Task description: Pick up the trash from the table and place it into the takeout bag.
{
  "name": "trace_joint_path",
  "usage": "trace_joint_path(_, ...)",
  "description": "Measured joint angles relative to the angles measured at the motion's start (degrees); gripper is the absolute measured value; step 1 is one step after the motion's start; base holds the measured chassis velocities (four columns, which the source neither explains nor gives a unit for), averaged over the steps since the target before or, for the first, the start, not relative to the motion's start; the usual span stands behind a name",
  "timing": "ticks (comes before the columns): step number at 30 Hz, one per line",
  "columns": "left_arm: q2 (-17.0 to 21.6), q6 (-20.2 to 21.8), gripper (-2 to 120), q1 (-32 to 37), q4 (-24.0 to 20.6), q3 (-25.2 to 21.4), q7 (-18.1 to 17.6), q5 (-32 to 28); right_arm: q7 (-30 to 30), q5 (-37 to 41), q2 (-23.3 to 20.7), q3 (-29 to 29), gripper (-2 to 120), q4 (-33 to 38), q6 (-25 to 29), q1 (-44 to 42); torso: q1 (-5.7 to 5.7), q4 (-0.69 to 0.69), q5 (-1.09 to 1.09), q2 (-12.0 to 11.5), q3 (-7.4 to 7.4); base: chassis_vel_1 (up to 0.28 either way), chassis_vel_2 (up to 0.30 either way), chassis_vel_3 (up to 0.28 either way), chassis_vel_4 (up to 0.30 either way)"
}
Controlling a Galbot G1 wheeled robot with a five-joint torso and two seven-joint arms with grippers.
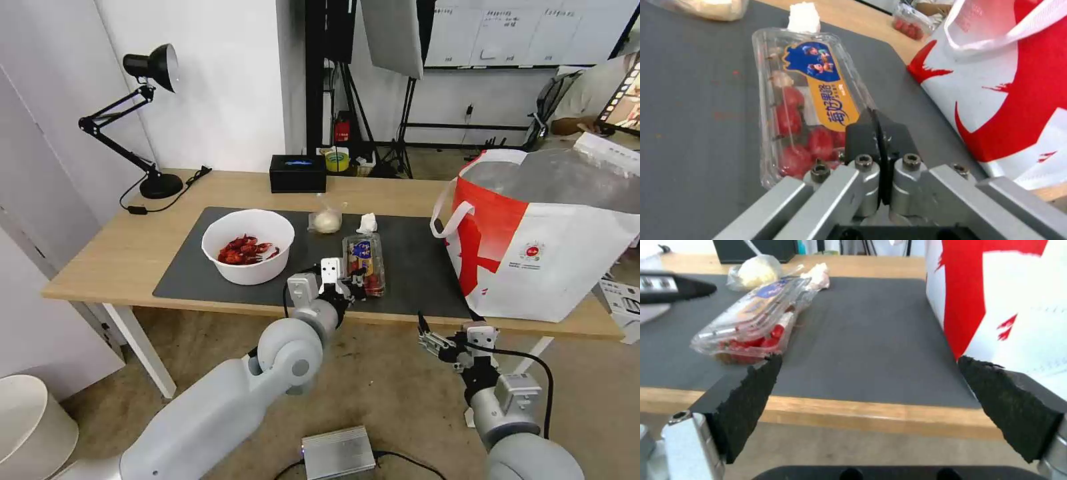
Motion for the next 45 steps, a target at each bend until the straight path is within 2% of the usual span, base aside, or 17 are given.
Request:
trace_joint_path(6,0.15,0.00,0,-0.26,1.23,0.64,-0.10,0.20,2.33,6.90,-0.71,0.43,100,1.27,-1.69,1.43,0.00,0.00,0.00,0.00,0.00,0.000,0.000,0.000,0.000)
trace_joint_path(13,0.46,0.00,0,-1.48,2.44,1.25,-0.91,0.27,2.78,8.17,-1.15,0.48,100,1.45,-1.83,1.82,0.00,0.00,0.00,0.00,0.00,0.000,0.000,0.000,0.000)
trace_joint_path(19,0.67,0.11,0,-2.28,3.06,1.92,-1.87,0.13,3.93,12.49,-1.47,0.55,100,1.62,-2.01,3.04,0.00,0.00,0.00,0.00,0.00,0.000,0.000,0.000,0.000)
trace_joint_path(23,0.69,0.16,0,-2.07,3.20,2.39,-2.00,0.13,5.58,19.23,-1.66,0.93,100,1.89,-2.15,5.13,0.00,0.00,0.00,0.00,0.00,0.000,0.000,0.000,0.000)
trace_joint_path(37,0.57,0.33,0,-1.77,3.40,3.26,-2.32,0.14,10.13,33.72,-2.07,1.19,100,2.07,-2.70,10.76,0.01,0.00,0.00,0.00,0.00,0.000,0.000,0.000,0.000)
trace_joint_path(38,0.59,0.33,0,-1.67,3.40,3.29,-2.44,0.14,11.13,36.78,-2.07,1.37,100,2.10,-2.71,12.09,0.00,0.00,0.00,0.00,0.00,0.000,0.000,0.000,0.000)
trace_joint_path(41,0.59,0.33,0,-1.56,3.42,3.29,-2.61,0.14,12.14,39.67,-2.10,1.48,100,2.10,-2.71,13.38,0.00,0.00,0.00,0.00,0.00,0.000,0.000,0.000,0.000)
trace_joint_path(43,0.58,0.31,0,-1.40,3.45,3.41,-2.98,0.15,14.14,45.77,-2.15,1.63,100,1.55,-2.72,16.11,0.00,0.01,0.00,0.00,0.00,0.000,0.000,0.000,0.000)
trace_joint_path(45,0.56,0.30,0,-1.38,3.47,3.57,-3.08,0.15,14.57,47.33,-2.18,1.73,100,1.26,-2.72,16.82,0.00,0.01,0.00,0.00,0.00,0.000,0.000,0.000,0.000)
